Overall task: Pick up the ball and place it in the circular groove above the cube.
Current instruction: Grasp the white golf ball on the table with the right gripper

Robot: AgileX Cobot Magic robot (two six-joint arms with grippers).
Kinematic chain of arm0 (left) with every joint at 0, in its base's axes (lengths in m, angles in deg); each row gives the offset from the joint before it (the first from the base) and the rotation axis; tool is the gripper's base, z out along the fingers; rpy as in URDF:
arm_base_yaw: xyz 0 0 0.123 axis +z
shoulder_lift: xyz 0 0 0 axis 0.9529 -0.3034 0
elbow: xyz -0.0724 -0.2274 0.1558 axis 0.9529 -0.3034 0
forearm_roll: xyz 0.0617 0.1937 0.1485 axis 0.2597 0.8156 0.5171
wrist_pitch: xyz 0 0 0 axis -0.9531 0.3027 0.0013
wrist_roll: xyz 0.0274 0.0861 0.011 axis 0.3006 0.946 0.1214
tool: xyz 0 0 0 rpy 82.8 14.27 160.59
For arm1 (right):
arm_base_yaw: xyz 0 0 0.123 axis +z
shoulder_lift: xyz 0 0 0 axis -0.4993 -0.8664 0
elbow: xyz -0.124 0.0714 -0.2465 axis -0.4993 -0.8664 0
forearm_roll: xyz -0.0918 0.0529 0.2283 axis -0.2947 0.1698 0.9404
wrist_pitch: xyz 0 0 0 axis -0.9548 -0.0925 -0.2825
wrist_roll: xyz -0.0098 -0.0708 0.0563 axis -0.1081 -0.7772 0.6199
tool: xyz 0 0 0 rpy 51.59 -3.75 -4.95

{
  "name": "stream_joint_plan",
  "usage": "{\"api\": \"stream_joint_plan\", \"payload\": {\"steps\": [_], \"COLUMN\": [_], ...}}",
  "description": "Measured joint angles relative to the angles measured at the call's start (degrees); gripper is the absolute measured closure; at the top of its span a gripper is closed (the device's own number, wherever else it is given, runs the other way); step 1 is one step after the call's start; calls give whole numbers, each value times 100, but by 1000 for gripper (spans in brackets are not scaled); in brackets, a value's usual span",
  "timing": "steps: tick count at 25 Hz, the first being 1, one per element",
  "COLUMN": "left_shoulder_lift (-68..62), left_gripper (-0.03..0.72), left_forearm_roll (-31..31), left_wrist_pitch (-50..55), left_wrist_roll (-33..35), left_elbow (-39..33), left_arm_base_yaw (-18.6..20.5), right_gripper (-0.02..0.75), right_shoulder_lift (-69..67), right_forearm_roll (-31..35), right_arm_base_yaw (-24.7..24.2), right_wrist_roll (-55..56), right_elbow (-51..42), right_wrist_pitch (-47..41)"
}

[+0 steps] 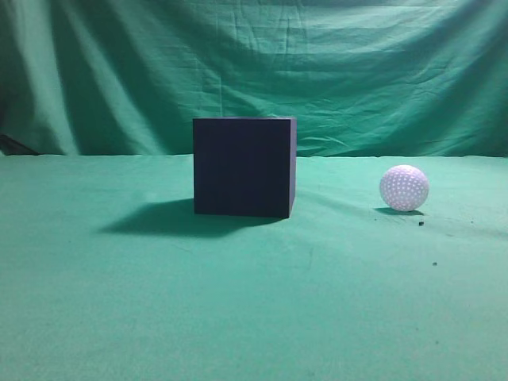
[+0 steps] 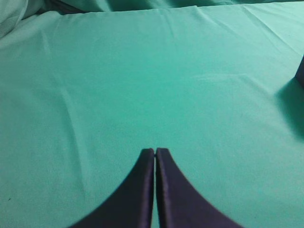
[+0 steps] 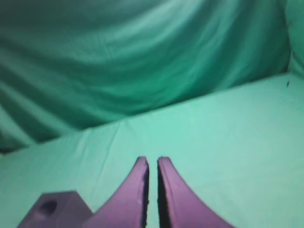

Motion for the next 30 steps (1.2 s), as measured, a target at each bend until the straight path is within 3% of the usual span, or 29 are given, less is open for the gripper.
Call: {"api": "stream_joint_plan", "payload": {"steps": [6,12,17,21,30], "left_shoulder_lift": [0,0,0,0,0], "left_gripper": [688,688,688,688,688], "left_forearm_roll": [0,0,0,0,0], "left_wrist_pitch": [0,0,0,0,0], "left_wrist_roll": [0,0,0,0,0], "left_elbow": [0,0,0,0,0], "left_arm_base_yaw": [0,0,0,0,0], "right_gripper": [692,692,692,692,692], "right_shoulder_lift": [-1143,-2461,-3660,-4614,-6896], "right_forearm_roll": [129,132,5,-531,-2714], "right_arm_base_yaw": [0,26,749,1491,2329], "right_wrist_roll": [-167,-1917,-2470,-2188,-16], "right_elbow": [184,1069,1949,2571,4182], "right_wrist_pitch": [-101,-1409,-1927,-2063,-3095]}}
